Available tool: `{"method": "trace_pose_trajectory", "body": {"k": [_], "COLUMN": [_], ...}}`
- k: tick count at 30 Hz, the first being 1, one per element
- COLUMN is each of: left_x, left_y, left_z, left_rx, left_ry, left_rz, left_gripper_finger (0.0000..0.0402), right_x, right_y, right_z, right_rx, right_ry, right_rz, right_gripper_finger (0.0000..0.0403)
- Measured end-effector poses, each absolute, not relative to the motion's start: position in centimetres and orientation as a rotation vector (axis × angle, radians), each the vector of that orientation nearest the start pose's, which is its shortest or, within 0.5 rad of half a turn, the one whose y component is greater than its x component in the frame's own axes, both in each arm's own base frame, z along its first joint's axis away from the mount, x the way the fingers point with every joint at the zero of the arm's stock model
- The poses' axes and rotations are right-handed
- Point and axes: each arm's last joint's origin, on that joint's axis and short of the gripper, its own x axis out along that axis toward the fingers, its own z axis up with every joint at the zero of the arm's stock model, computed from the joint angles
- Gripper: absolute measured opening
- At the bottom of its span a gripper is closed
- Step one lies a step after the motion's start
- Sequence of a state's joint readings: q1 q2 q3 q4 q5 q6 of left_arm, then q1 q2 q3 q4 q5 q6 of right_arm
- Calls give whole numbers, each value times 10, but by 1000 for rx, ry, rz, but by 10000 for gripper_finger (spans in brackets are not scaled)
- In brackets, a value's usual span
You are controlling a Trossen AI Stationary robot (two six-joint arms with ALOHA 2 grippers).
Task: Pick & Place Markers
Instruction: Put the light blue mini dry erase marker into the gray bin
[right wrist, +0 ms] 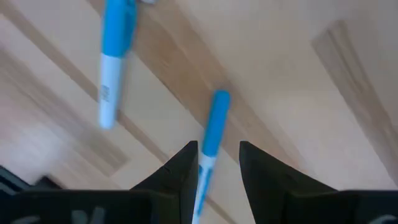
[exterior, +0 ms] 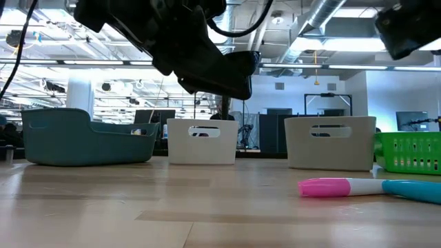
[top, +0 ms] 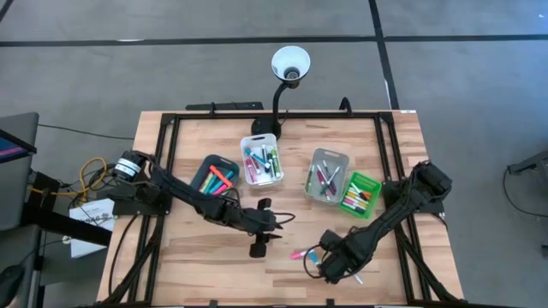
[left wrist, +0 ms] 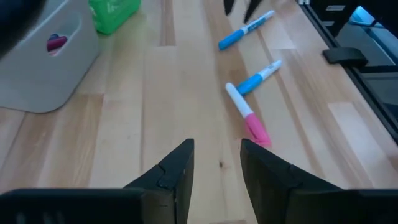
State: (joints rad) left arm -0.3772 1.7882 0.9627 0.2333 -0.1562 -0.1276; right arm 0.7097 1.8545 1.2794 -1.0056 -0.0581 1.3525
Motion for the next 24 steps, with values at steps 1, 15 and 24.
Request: {"method": "trace_pose_trajectory", "body": {"k": [1,15,24], "left_x": [344,347,347], "left_y": [-130,-119,-119], "left_z": [168,168,168], "left_rx": [31,15,14], "left_ry": [584,586,586], "left_rz": [-173,-141,-140], "left_gripper_finger": [127,127,127], "right_x": [251,242,242], "right_y": [218,209,207], "right_z": [177,153,140], "right_rx": [527,548,575], "right_ry": [1561,1572,1533], "right_rz": [-473,-531,-487], "right_gripper_finger": [107,107,107]}}
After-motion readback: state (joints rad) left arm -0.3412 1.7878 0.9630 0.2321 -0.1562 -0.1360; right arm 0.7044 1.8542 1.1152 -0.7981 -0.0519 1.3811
